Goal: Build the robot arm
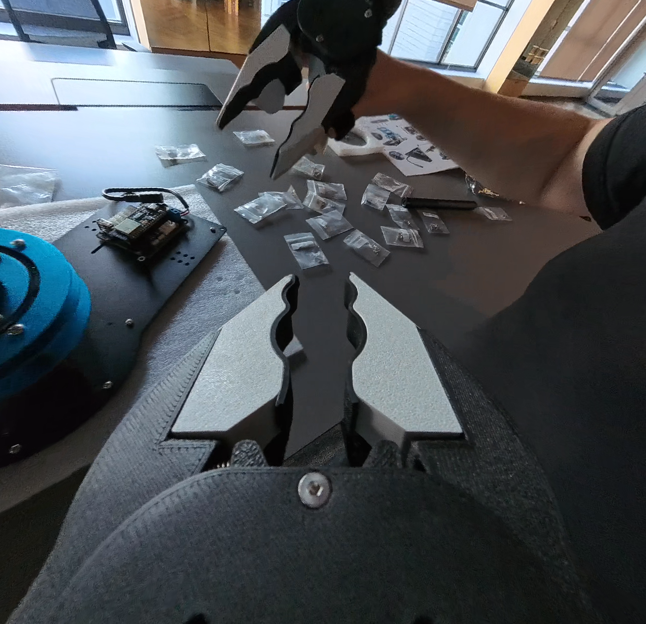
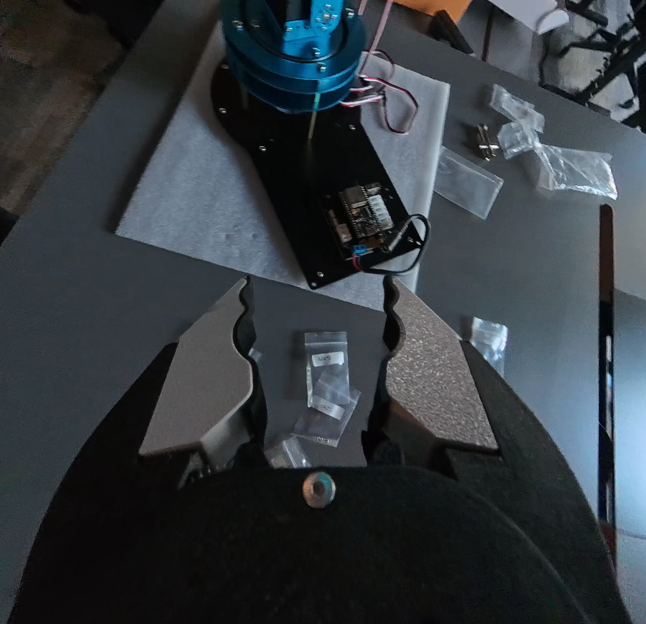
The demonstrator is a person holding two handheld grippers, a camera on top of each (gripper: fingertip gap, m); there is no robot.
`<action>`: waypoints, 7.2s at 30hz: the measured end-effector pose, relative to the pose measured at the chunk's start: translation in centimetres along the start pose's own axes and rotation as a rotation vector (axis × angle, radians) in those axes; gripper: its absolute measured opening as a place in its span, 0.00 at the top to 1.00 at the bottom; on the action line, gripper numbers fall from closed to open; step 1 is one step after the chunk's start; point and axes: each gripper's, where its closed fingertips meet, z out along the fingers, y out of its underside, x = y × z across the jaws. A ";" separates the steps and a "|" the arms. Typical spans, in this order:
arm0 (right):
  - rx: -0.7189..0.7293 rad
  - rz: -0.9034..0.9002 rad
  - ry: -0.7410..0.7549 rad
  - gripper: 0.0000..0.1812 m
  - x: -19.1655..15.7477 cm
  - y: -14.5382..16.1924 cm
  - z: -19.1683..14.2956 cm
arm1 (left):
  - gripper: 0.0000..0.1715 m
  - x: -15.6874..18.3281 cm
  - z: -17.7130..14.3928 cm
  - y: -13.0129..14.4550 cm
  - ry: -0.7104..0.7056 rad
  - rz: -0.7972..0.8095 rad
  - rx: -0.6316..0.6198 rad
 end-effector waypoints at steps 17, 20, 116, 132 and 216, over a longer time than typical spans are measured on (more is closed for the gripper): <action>-0.217 0.489 0.957 0.66 -7.9 16.0 -37.4 | 0.84 2.1 6.0 -2.8 0.345 0.181 0.002; -0.231 0.572 0.930 0.66 -11.8 19.8 -38.5 | 0.84 4.5 8.5 -3.4 0.380 0.215 -0.010; -0.609 0.189 0.013 0.94 13.3 22.3 -4.7 | 0.89 3.3 7.5 0.3 0.070 0.096 -0.124; -0.535 0.325 -0.015 0.94 10.3 21.2 -4.0 | 0.89 3.7 7.5 0.4 0.094 0.106 -0.129; -0.220 -0.246 -0.313 0.66 3.3 -1.0 11.8 | 0.83 -8.2 7.0 1.8 -0.258 -0.390 0.143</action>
